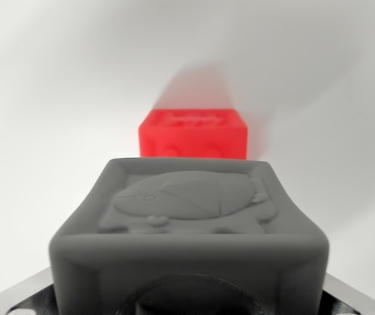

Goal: Destack cube

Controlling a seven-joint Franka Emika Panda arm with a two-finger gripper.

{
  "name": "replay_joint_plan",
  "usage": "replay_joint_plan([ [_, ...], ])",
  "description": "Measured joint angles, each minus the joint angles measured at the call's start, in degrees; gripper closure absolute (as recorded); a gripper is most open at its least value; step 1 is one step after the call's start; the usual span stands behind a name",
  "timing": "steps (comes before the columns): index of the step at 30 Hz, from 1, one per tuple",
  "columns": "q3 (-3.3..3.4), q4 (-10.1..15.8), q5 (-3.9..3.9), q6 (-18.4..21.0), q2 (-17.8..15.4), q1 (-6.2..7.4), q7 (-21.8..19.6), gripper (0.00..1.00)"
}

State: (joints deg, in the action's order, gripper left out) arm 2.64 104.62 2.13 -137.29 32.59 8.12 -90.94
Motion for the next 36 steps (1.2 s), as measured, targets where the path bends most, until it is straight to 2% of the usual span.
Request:
replay_joint_plan([
  [18,0.11,0.03,-0.13,4.73,-5.06,0.05,0.06,1.00],
  [36,0.11,7.39,-0.21,0.44,-7.53,-0.28,4.91,1.00],
])
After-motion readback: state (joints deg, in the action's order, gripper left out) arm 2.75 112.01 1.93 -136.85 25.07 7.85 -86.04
